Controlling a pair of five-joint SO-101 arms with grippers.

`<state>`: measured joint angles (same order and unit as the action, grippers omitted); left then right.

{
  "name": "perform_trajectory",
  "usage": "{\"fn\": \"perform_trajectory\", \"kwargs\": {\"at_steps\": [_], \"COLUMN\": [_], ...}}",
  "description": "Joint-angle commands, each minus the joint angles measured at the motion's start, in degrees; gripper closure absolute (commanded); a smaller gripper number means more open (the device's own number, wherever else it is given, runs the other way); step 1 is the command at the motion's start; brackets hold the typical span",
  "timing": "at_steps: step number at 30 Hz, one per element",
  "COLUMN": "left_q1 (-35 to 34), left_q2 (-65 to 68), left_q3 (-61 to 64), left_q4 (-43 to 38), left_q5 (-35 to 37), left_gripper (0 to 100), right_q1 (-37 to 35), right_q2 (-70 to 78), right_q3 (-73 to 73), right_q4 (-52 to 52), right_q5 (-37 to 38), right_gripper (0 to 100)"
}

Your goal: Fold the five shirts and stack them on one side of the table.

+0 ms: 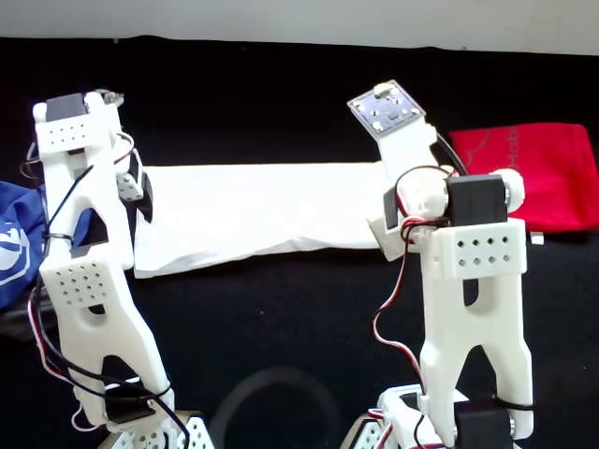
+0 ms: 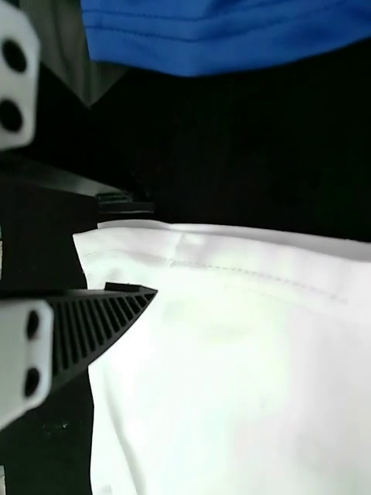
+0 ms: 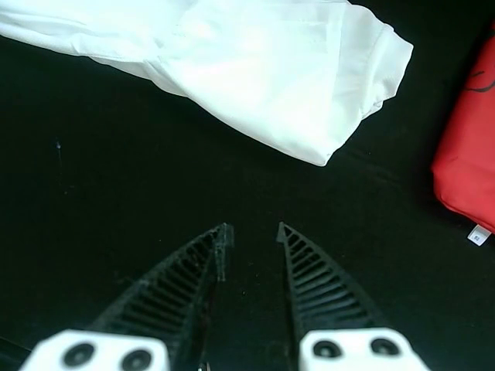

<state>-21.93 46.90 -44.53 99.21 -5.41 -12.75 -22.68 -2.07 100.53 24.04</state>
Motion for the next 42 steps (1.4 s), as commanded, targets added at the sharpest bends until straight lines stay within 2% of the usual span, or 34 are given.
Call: {"fn": "perform_trajectory", "kwargs": {"at_steps": [1, 4, 14, 15, 18, 19, 23, 27, 31, 33, 34, 38, 42], "left_q1": [1.27, 1.1, 1.63, 1.71, 1.71, 1.45, -0.4, -3.65, -6.2, -6.99, -7.34, -6.81, -2.95], "left_q2": [2.59, 6.73, 10.68, 10.68, 10.68, 10.68, 10.24, 10.24, 10.15, 9.54, 8.66, 1.54, -8.66], "left_q3": [-0.31, -0.31, -1.71, -1.54, -1.54, -1.54, -1.98, -6.64, -11.91, -12.7, -12.35, -7.08, -0.04], "left_q4": [-1.67, -3.43, -4.31, -4.31, -2.81, -2.73, -2.02, 0.26, 1.85, 1.93, 2.02, 2.02, 2.02], "left_q5": [0.62, 0.62, 0.62, 0.62, 0.62, 0.62, 0.44, 0.18, -1.76, -2.37, -2.81, -3.69, -3.78], "left_gripper": [81, 76, 78, 80, 100, 97, 99, 99, 99, 99, 99, 99, 99], "right_q1": [0.48, 0.48, 0.48, 0.48, 0.48, 0.57, 0.66, 0.66, 2.33, 4.35, 5.85, 12.18, 19.21], "right_q2": [-1.8, -1.8, -1.89, -2.15, -2.86, -3.65, -6.9, -11.38, -17.27, -20.18, -21.49, -25.1, -27.65], "right_q3": [0.13, 0.13, 0.13, 0.13, -0.22, 0.04, 2.42, 11.3, 24.13, 30.73, 34.07, 46.64, 60.0], "right_q4": [0.31, 0.31, 0.31, 0.31, 0.48, 0.4, 0.31, -0.31, -6.64, -11.65, -14.11, -22.9, -34.59], "right_q5": [0.62, 0.62, 0.62, 0.62, 0.35, 0.26, 0.26, 0.18, 0.18, 0.18, 0.18, 0.18, 0.18], "right_gripper": [90.3, 90.3, 90.3, 90.3, 90.3, 90.3, 90.3, 90.4, 91.8, 99.1, 99.4, 99.2, 99.2]}}
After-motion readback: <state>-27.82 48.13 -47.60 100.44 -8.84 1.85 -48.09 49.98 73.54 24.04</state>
